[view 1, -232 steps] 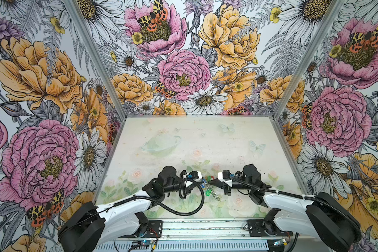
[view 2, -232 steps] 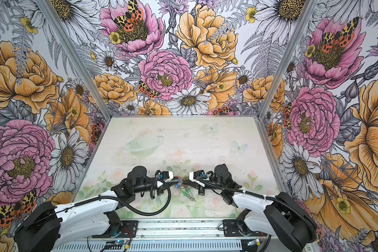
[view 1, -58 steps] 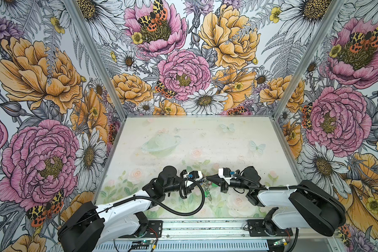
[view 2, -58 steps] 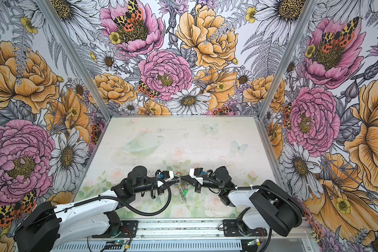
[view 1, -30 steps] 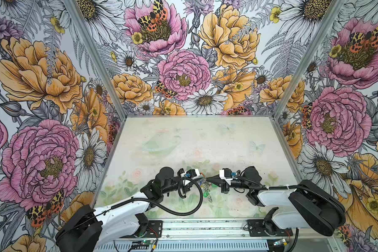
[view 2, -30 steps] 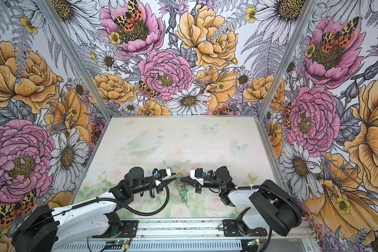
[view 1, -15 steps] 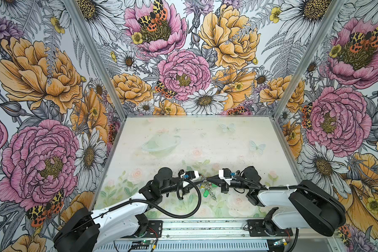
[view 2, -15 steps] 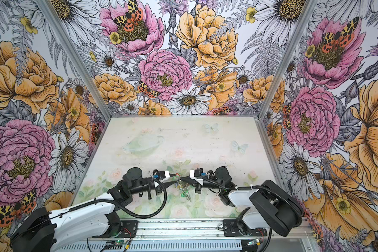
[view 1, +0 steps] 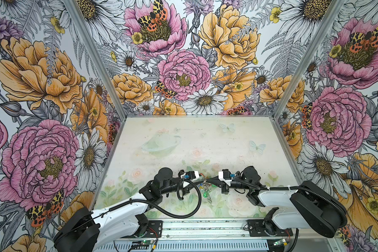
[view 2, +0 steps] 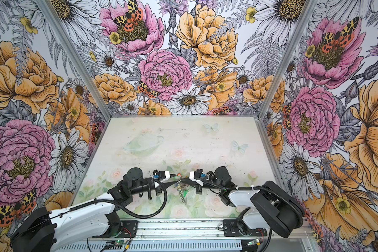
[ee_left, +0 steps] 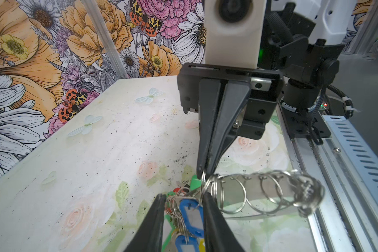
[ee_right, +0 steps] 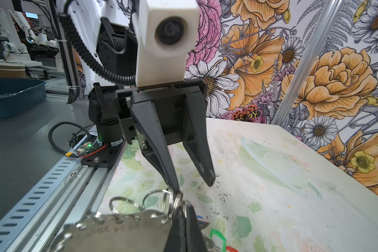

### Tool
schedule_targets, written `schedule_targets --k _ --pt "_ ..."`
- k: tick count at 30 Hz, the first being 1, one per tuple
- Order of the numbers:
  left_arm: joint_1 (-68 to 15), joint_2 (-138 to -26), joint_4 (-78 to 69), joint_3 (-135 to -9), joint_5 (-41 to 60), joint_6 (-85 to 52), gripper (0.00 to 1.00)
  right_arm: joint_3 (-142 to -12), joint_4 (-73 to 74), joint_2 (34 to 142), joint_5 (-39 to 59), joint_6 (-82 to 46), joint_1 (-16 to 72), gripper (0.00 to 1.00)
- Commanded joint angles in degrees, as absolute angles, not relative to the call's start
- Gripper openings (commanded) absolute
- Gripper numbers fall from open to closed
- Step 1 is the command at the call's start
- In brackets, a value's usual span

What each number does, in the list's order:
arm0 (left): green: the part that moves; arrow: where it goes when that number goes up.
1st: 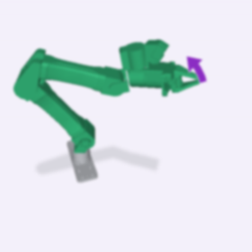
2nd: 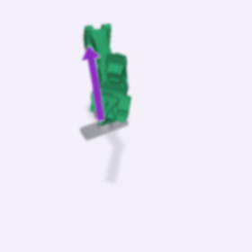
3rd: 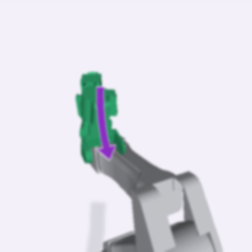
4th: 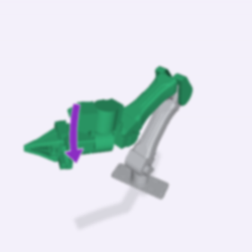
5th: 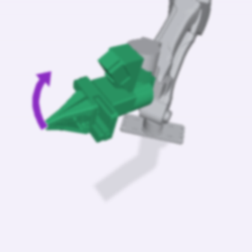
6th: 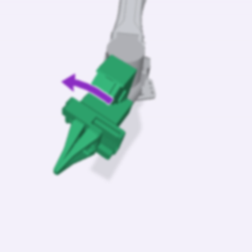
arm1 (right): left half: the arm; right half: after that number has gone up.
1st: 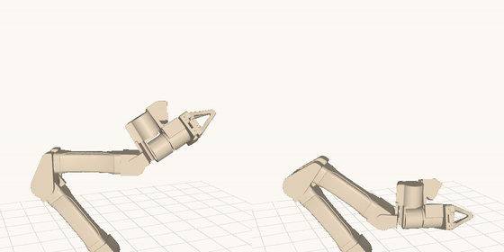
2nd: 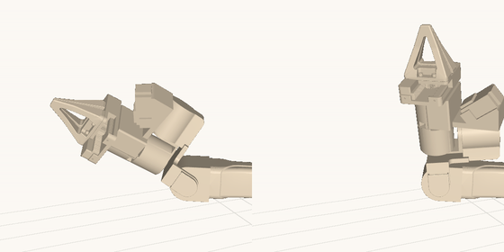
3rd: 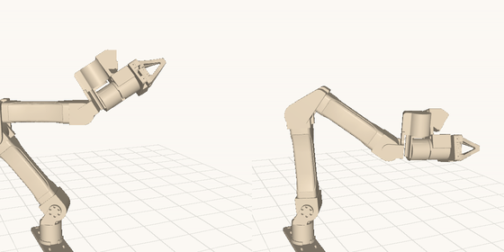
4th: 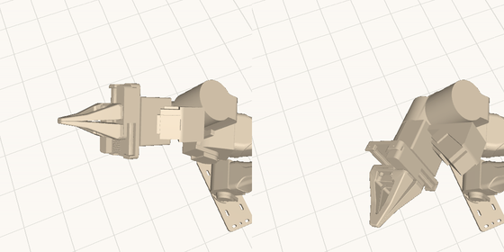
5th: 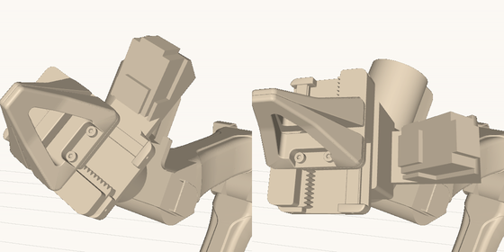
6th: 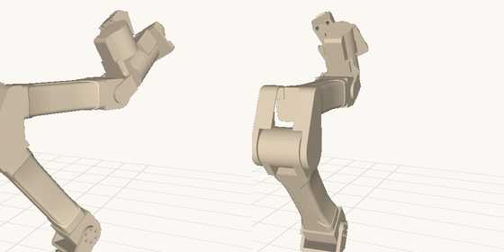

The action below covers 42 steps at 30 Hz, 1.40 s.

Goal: Put the keys on the keyring

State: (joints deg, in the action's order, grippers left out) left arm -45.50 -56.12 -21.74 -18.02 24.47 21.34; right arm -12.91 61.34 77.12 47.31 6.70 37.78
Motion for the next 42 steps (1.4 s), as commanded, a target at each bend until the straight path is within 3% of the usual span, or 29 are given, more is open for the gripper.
schedule_targets --k 1,16,26,42 --pt "-45.09 -56.10 -22.85 -17.48 23.53 20.92 0.32 -13.00 61.77 75.41 49.28 8.50 37.80 0.00" --pt "-44.64 -55.11 -25.49 -16.29 19.13 19.67 0.39 -14.79 47.14 70.05 46.57 15.71 38.85 0.00" --pt "-45.11 -58.82 -21.61 -18.75 28.73 20.35 0.38 -14.86 45.76 69.50 43.98 16.68 40.04 0.00" --pt "-45.00 -61.62 -20.32 -20.10 34.76 20.34 0.39 -15.39 49.42 70.78 42.59 13.58 39.95 0.00"
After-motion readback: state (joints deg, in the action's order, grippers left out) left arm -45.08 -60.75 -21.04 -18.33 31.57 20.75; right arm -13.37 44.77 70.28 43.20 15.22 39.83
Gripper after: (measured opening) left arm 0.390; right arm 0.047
